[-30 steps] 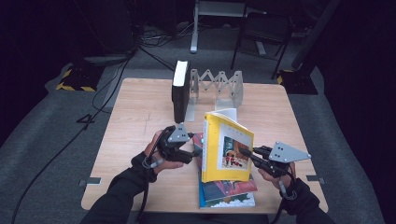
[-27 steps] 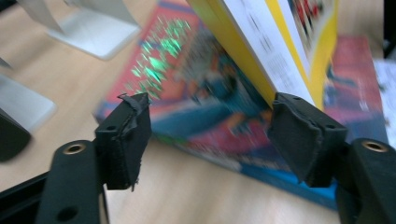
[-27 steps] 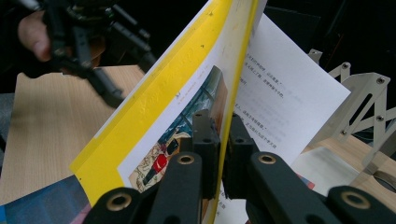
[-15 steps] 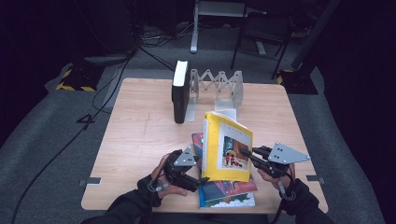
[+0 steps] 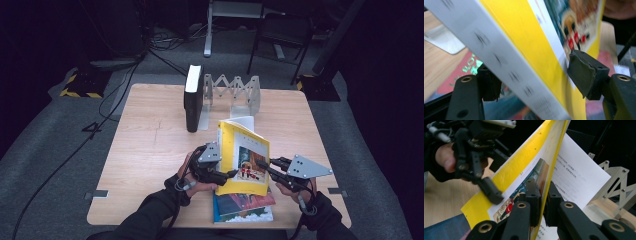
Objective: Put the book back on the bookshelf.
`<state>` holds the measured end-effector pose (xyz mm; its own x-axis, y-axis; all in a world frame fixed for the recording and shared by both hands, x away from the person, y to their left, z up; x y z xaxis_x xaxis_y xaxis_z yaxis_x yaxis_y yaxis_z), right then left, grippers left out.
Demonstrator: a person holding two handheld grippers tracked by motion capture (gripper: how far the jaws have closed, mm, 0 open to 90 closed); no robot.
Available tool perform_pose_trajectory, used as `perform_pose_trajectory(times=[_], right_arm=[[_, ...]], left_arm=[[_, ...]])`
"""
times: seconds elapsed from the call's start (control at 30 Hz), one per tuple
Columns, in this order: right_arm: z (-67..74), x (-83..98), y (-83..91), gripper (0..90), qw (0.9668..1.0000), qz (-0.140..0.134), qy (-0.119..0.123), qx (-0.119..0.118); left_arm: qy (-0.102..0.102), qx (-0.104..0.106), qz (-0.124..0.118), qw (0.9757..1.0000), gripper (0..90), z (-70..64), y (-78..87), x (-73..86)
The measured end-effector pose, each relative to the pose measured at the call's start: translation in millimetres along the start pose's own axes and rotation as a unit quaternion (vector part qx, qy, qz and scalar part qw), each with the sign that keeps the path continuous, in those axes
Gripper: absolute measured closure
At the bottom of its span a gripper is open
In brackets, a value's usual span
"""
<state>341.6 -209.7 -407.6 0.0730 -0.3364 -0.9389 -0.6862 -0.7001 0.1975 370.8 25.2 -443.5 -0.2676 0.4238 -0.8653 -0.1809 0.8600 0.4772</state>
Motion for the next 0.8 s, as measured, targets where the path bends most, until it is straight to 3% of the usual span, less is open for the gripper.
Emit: perform_pose_trajectory(times=[0.1, 0.27, 0.4, 0.5, 0.67, 0.8], right_arm=[[-0.2, -1.7, 0.7, 83.2, 0.9999, 0.000, 0.010, 0.003], [-9.0, -4.7, 6.3, 85.3, 0.9997, -0.021, 0.000, 0.007], [-18.1, -4.7, 8.1, 85.8, 0.9992, -0.035, -0.014, 0.013], [-22.0, -4.7, 8.4, 82.9, 0.9991, -0.032, -0.015, 0.024], [-23.9, -2.9, 7.5, 75.8, 0.9985, -0.024, -0.022, 0.043], [-29.9, -0.9, 7.9, 63.4, 0.9958, -0.019, -0.038, 0.081]], left_arm=[[-0.011, -0.003, -0.001, 0.9999, 33.5, 1.2, -2.5, -10.9], [-0.019, 0.010, -0.020, 0.9996, 52.0, 4.2, -0.6, -22.4], [-0.063, -0.017, -0.022, 0.9976, 66.6, -3.2, 5.4, -31.5], [-0.083, -0.035, -0.018, 0.9958, 73.2, -6.2, 10.6, -34.9], [-0.095, -0.043, -0.006, 0.9945, 75.0, -9.9, 18.0, -29.4], [-0.100, -0.048, -0.015, 0.9938, 75.1, -13.6, 22.0, -23.9]])
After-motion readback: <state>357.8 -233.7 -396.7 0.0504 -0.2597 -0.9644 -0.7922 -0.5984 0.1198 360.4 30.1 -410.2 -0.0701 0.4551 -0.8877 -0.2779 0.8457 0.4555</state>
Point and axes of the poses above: each handheld gripper's, and its own axes: y roughly backward along the jaws, x roughly out of its underside, z roughly to its left, the point moved 3 cm from there along -y, roughly forward along the jaws, and after that the axes turned 10 degrees about x, right-handed, at the moved point
